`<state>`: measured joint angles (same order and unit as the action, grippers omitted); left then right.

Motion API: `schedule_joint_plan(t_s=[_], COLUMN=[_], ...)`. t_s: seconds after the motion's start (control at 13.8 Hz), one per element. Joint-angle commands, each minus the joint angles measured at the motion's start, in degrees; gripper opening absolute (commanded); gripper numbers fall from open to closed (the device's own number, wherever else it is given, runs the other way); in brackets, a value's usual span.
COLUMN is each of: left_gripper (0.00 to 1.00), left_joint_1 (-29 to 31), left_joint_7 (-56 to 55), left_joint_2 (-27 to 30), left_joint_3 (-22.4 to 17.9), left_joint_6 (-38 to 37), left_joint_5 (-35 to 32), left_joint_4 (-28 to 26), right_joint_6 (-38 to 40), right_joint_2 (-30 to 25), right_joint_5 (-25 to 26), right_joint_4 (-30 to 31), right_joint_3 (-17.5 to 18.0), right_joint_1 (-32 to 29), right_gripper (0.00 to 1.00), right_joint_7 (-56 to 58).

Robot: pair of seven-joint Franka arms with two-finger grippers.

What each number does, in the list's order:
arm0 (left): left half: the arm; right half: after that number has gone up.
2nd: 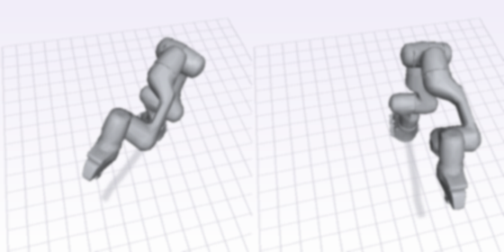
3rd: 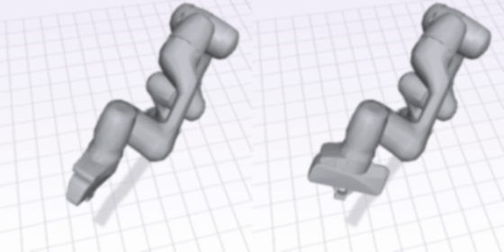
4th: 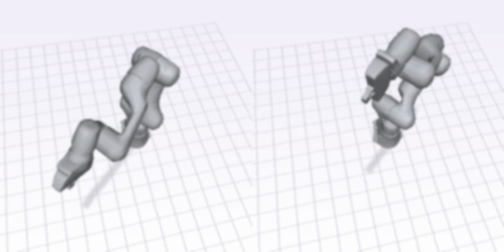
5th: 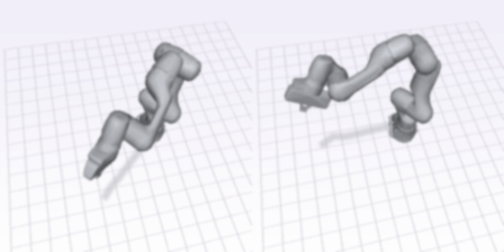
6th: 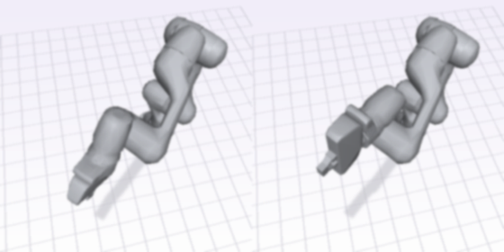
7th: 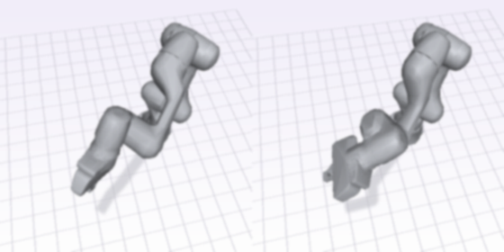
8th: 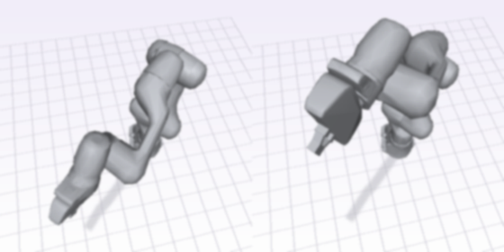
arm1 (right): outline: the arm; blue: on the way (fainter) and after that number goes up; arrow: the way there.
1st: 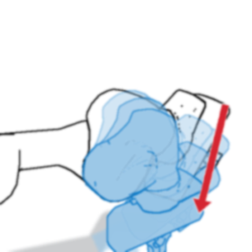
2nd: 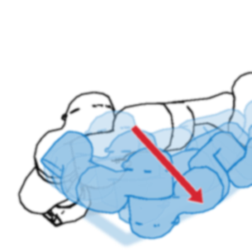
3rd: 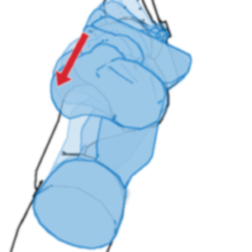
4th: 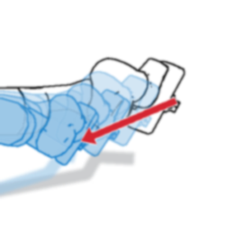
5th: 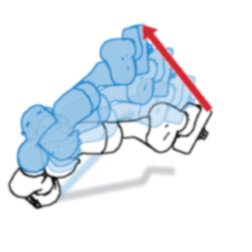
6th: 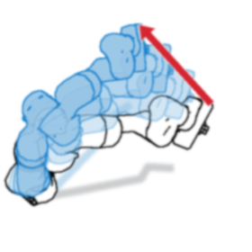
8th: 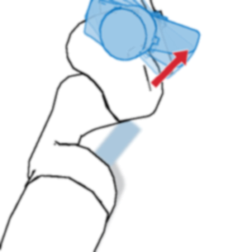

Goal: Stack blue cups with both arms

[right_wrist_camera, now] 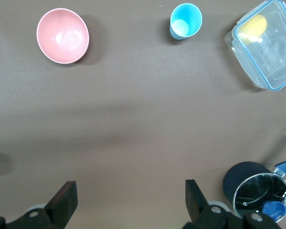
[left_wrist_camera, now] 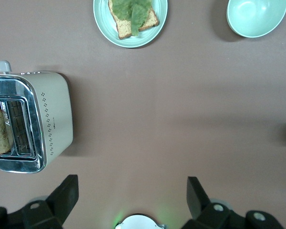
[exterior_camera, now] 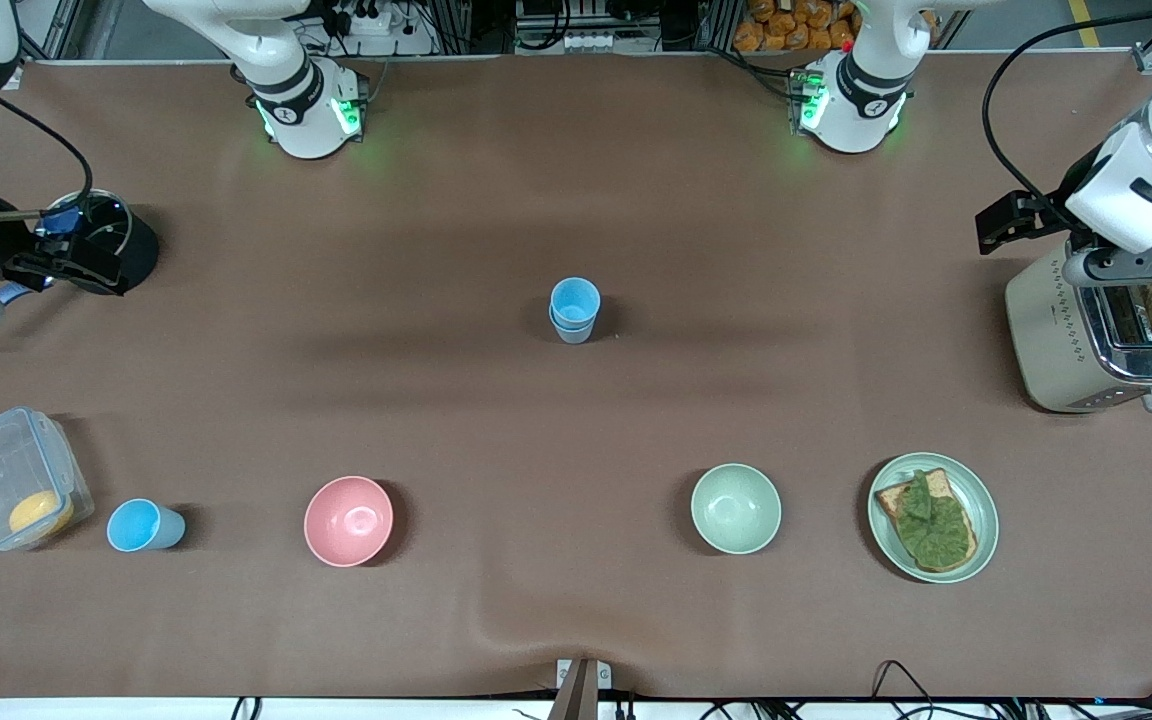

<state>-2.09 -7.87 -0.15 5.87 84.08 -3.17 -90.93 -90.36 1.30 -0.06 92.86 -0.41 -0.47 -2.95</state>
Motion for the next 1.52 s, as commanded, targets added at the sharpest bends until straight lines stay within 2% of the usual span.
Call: schedule_joint_plan(t_s=[0.0, 0.73, 1.02, 1.45], left_gripper=[1.00, 1.00, 1.00, 1.00], left_joint_1=[0.2, 0.4, 1.4, 1.3], left_joint_7=[-0.3, -0.8, 0.5, -0.5], left_joint_2=[1.6, 0.9, 0.8, 0.6], left_joint_3=[0.5, 1.1, -0.7, -0.3], left_joint_6=[-0.1, 0.5, 0.6, 0.2], left_joint_5=[1.0, 1.1, 1.1, 0.9], left_joint_4=[-0.7, 0.1, 2.0, 2.2], right_joint_6=[1.2, 1.0, 0.7, 0.9], right_joint_2=[-1.1, -1.1, -1.1, -1.0], right_joint_5=[-0.6, -0.6, -0.6, -0.6], right_joint_4=[0.4, 0.3, 0.2, -0.3], right_joint_3=[-0.2, -0.2, -0.2, -0.2], right_joint_1=[0.1, -0.1, 0.2, 0.9], right_gripper=[1.00, 1.00, 1.00, 1.00], right_joint_7=[-1.0, -1.0, -1.1, -1.8])
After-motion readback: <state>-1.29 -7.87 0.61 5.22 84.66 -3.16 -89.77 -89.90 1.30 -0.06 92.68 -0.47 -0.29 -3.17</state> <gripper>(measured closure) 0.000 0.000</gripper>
